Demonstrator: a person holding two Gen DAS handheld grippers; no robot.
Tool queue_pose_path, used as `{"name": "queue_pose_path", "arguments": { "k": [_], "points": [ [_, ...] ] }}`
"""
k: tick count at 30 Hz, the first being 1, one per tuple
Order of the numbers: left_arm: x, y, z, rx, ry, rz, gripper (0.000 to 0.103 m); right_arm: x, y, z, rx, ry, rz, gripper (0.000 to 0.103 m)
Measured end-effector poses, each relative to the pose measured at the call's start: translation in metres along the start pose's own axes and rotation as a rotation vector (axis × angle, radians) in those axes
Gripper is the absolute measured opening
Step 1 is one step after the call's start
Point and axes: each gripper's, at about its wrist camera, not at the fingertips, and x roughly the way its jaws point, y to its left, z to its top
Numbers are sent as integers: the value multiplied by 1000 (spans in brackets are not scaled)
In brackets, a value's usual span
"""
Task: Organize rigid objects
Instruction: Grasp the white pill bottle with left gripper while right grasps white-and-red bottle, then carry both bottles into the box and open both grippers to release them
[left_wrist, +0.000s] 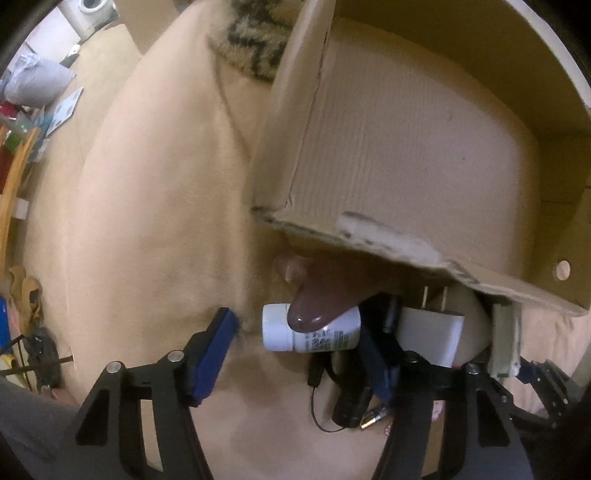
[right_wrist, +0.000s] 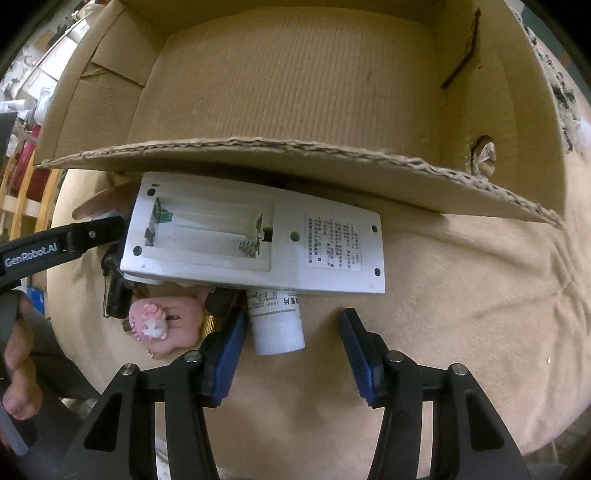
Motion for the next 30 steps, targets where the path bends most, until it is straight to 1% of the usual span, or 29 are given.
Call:
{"name": "queue_pose_path", "arguments": {
  "k": [3,4,8,9,10,12,16,18,20,22,25,29,30],
  "points": [
    [3,-2,0,4,-5,17,53,3,3,6,-15,1,-16,52],
    [4,-4,-2,5,-12,15,45,4,3,5,-19,-2,-18,51],
    [7,-2,-4,9,-23,21,44,4,7,6,-30,-11,-20,47],
    [8,-3,-5,13,-26,25,44,3,8,6,-33,-16,-19,43],
    [4,0,-9,15,-30,26,44,3,8,6,-38,-20,-13,35],
    [-1,-5,-9,9,-32,19,44,1,8,7,-35,-28,13,28],
    [-14,5,-13,2,-44,-11,44,-3,5,6,-10,-35,43,28],
    [-21,7,-16,14,-57,-15,43,-13,-3,-2,-3,-43,58,28],
    [-27,5,-21,26,-71,3,43,-16,-16,-12,18,-39,87,28],
    [-34,10,-27,27,-74,0,43,-26,-20,-21,44,-34,137,28],
    [-44,17,-35,26,-80,-4,43,-42,-18,-33,39,-49,166,28],
    [-60,19,-42,60,-120,5,43,-63,-12,-44,20,-102,184,28],
    [-65,14,-44,72,-133,8,43,-70,-12,-46,24,-124,193,28]
  ]
}}
